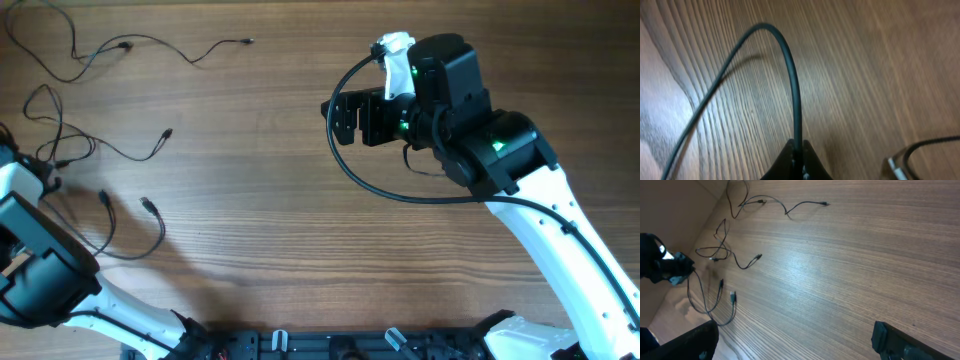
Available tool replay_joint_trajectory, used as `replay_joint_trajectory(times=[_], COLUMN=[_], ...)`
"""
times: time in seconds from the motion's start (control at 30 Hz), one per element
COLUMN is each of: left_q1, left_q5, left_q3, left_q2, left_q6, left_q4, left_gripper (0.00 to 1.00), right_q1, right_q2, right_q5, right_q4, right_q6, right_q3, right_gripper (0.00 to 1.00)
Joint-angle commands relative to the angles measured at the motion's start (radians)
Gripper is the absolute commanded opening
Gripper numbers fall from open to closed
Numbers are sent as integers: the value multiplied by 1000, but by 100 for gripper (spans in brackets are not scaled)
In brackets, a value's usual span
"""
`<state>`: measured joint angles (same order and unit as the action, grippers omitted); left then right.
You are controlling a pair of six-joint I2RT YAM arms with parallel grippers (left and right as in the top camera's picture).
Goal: Untangle cables
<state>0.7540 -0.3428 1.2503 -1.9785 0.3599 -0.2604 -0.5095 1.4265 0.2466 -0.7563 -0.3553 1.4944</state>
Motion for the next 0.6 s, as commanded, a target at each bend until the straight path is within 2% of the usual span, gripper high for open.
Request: replay_joint_trajectory(times=[0.0,0.2,0.27,0.3,0.37,0.43,0.47,0.5,0.57], left_q1=[9,52,82,86,89,89,88,85,80], left_q5=[-2,-14,-14,-14,-14,-13,-13,-12,31], left_q3=[34,35,35,35,35,49,63,82,110], left_q2=[17,17,17,17,17,21,24,34,64], left_q6=[-13,-12,-12,-13,-13,-12,-12,-12,-11], left_q4=[9,24,20,20,26,24,17,6,-6], left_gripper=[4,5,10,18,46,55,67,73,80], right_q1=[1,1,1,1,1,1,1,1,1], right_q2=[-2,-2,-2,-2,-2,-1,-1,-1,0], right_q5=[15,15,14,14,15,15,15,15,15], right_q4=[-1,-21,-21,-19,-17,-17,-17,-17,-17], right_q6=[-12,-14,-14,-14,-14,-14,-14,-14,-15], right_q3=[11,11,11,10,11,10,10,10,11], right_gripper=[100,100,100,100,100,100,100,100,100])
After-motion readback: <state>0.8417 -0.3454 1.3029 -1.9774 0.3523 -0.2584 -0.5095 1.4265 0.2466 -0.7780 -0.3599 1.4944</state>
